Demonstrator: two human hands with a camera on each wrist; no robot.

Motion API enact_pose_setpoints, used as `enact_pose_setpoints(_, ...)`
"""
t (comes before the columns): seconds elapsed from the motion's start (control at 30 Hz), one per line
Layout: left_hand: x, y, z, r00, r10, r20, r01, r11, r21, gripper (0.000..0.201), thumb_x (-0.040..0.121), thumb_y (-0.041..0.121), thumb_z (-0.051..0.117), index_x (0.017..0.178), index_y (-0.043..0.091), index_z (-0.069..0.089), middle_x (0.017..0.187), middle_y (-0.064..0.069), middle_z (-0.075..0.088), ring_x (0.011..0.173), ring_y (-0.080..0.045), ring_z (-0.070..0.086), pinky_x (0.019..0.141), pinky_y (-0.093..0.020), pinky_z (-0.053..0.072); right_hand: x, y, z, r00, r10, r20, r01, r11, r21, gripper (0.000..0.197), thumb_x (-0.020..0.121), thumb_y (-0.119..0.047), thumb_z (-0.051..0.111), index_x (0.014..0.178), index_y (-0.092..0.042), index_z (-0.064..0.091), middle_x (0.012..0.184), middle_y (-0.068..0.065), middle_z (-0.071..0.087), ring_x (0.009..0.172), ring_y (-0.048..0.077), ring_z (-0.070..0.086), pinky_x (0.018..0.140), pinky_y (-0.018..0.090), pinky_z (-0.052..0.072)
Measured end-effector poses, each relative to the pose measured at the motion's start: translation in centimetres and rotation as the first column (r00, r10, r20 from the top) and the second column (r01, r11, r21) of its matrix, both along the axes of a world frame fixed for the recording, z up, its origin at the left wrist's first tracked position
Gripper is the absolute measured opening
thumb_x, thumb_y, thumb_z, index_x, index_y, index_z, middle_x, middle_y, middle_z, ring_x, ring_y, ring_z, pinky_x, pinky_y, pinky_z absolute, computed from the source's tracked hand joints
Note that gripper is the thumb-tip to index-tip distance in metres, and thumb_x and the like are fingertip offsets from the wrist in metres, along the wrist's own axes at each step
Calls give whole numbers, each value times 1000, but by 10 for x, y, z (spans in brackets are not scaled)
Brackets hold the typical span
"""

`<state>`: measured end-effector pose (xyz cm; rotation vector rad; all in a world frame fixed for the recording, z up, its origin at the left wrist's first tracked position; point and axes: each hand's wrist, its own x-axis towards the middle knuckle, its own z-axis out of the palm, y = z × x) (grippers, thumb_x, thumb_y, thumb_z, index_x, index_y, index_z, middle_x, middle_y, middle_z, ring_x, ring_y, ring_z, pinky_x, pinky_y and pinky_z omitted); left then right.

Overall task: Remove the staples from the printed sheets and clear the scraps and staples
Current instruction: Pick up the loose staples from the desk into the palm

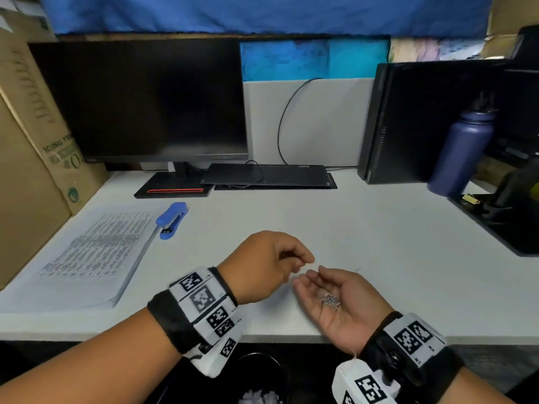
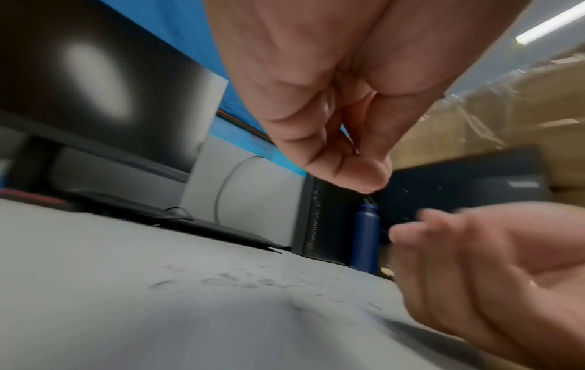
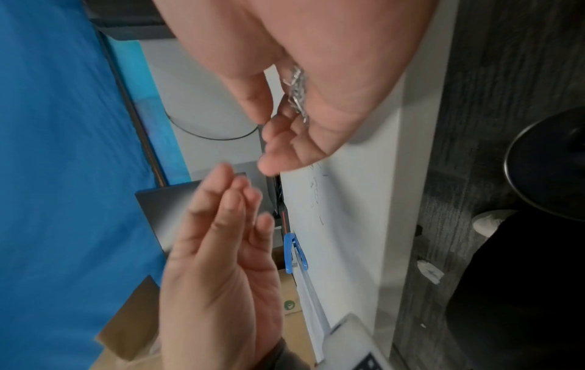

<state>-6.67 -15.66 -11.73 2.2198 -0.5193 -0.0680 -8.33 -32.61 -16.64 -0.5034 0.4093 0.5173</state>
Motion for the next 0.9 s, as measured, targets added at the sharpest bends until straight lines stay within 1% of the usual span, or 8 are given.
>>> enact_pose_setpoints(0.03, -2, 12, -2, 999, 47, -3, -47, 999, -27, 23, 93, 7, 61, 98, 24, 76, 86, 7, 73, 79, -9, 68, 72, -25, 60, 0, 0, 1, 999, 37, -32, -39, 997, -62, 13, 87, -15, 63, 86, -2, 60, 76, 12, 64, 67, 22, 67, 54, 27, 59)
enact_pose_setpoints(0.1, -6, 44, -7, 988, 154, -5, -154, 986, -58, 22, 95, 10, 59, 98, 25, 75, 86, 2, 73, 77, -12, 68, 66, -23, 58, -3, 1, 4, 989, 147, -30, -150, 975, -166, 28, 83, -28, 66, 66, -14, 49, 57, 0, 44, 43, 11, 45, 32, 15, 33)
enact_pose_setpoints(0.2, -14, 101, -20, 948, 316, 44, -318, 947, 52, 19, 98, 20, 56, 94, 29, 72, 81, 7, 72, 69, -2, 63, 62, -16, 49, -14, 5, 8, 923, 382, 39, -355, 888, -293, 49, 90, -45, 59, 57, -20, 33, 52, -4, 26, 34, 7, 24, 33, 12, 11)
enact_pose_setpoints(0.33, -22, 160, -51, 887, 369, 279, -458, 785, 416, 16, 97, 25, 55, 85, 30, 64, 78, 11, 62, 70, -11, 60, 63, -28, 47, -33, 25, -1, 748, 661, 56, -534, 650, -541, 51, 93, -43, 57, 57, -18, 31, 50, 0, 23, 35, 7, 18, 38, 15, 7)
enact_pose_setpoints(0.63, -17, 178, -84, 809, 464, 361, -576, 750, 325, 31, 94, 48, 50, 73, 26, 50, 59, 7, 51, 55, -7, 50, 48, -25, 34, -37, 85, -81, 327, 887, -325, -592, -76, -803, 46, 96, -40, 51, 55, -21, 41, 48, -2, 36, 37, 10, 26, 36, 14, 19)
enact_pose_setpoints(0.7, -17, 180, -86, 816, 469, 338, -568, 759, 318, 28, 94, 47, 50, 76, 26, 53, 62, 7, 54, 57, -9, 52, 51, -26, 39, -23, 98, -118, 367, 854, -370, -560, -116, -821, 44, 99, -38, 45, 59, -20, 42, 49, -3, 38, 35, 8, 29, 34, 14, 21)
enact_pose_setpoints(0.77, -16, 182, -88, 819, 464, 338, -562, 770, 302, 27, 94, 46, 50, 77, 26, 53, 64, 7, 55, 59, -9, 53, 52, -27, 41, -2, 111, -162, 478, 780, -404, -566, -78, -821, 43, 103, -35, 37, 62, -19, 41, 50, -3, 39, 34, 7, 33, 33, 17, 23)
enact_pose_setpoints(0.9, -15, 184, -90, 811, 469, 351, -568, 775, 276, 25, 94, 45, 51, 77, 27, 53, 63, 9, 55, 58, -7, 53, 50, -25, 37, 33, 128, -240, 709, 563, -425, -573, 109, -812, 40, 104, -28, 32, 67, -19, 45, 48, -4, 48, 37, 9, 44, 44, 18, 35)
